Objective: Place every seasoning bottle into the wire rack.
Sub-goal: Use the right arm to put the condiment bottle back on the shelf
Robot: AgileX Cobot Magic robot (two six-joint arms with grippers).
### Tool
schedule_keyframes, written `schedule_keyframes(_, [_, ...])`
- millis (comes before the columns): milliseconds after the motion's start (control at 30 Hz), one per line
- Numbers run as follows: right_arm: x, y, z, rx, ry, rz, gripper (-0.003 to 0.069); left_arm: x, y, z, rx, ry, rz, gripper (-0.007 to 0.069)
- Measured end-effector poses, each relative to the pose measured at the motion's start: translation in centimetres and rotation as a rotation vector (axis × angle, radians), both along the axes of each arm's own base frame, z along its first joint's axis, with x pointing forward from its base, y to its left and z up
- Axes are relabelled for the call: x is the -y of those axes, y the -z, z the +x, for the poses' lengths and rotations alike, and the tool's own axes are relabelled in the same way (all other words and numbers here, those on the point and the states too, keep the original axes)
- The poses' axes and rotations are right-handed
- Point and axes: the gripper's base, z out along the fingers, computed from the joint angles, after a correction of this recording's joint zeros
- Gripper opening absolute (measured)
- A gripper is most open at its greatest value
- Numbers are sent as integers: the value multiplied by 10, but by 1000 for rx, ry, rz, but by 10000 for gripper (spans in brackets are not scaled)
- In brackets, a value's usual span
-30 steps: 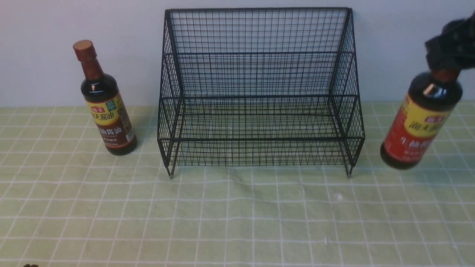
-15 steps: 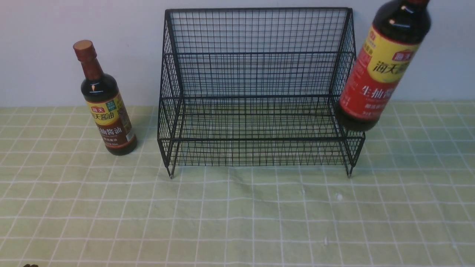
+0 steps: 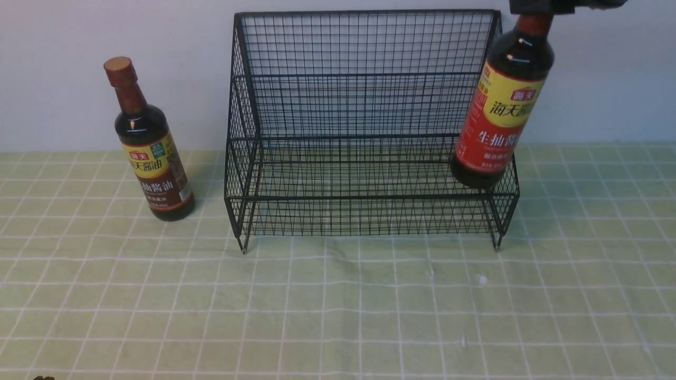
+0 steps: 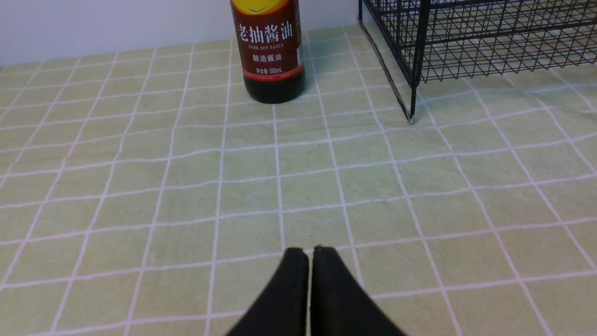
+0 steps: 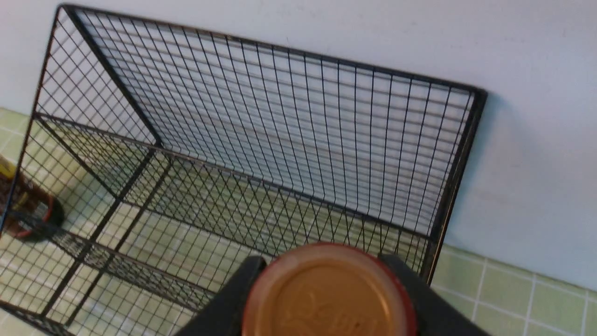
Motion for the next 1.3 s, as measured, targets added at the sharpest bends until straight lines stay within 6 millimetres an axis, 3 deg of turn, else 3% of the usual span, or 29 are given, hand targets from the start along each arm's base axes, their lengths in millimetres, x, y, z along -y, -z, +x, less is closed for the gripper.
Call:
schedule_keyframes(133, [-1, 1, 5, 31, 3, -3, 274, 0, 0, 0, 0, 0, 0, -6])
schedule_keyframes(367, [-5, 26, 18, -57, -34, -37, 274, 0, 0, 0, 0, 0, 0, -6])
schedule_keyframes(767, [-6, 46, 16, -209, -91, -105, 274, 0, 0, 0, 0, 0, 0, -6])
schedule_keyframes(1033, [-5, 50, 14, -248, -103, -137, 274, 0, 0, 0, 0, 0, 0, -6])
schedule_keyframes(1300, [-9, 55, 17, -282, -114, -84, 318, 0, 0, 0, 1, 0, 0, -6])
